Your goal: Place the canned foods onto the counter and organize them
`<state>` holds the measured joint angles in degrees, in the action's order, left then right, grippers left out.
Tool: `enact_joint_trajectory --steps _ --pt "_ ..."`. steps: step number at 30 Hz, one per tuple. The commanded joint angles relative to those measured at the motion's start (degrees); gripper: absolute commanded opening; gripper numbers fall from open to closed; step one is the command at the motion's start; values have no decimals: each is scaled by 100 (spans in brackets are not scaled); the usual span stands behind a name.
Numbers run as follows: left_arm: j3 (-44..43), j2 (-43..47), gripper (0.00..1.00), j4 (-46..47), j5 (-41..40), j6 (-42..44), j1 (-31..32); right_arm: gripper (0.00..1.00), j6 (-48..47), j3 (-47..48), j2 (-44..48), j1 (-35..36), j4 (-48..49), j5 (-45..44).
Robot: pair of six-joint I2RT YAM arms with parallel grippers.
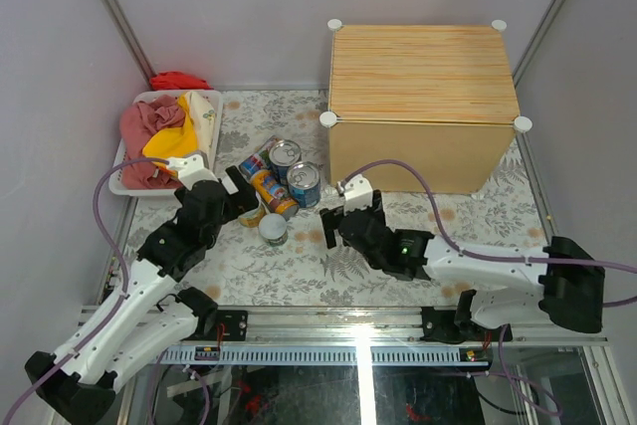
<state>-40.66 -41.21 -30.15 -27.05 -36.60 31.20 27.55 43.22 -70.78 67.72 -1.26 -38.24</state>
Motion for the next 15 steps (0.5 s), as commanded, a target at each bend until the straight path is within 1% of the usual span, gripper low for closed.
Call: enact_joint_trajectory --steps 1,7,15 --pt "-257 112 100 -282 -148 -73 44 95 -84 318 -445 40 845 28" --pt "-381 172 100 -496 -39 -118 44 100 -327 683 -1153 33 1434 -24" --pt "-472 195 100 -628 184 -203 45 99 -542 1223 -1888 20 1811 13"
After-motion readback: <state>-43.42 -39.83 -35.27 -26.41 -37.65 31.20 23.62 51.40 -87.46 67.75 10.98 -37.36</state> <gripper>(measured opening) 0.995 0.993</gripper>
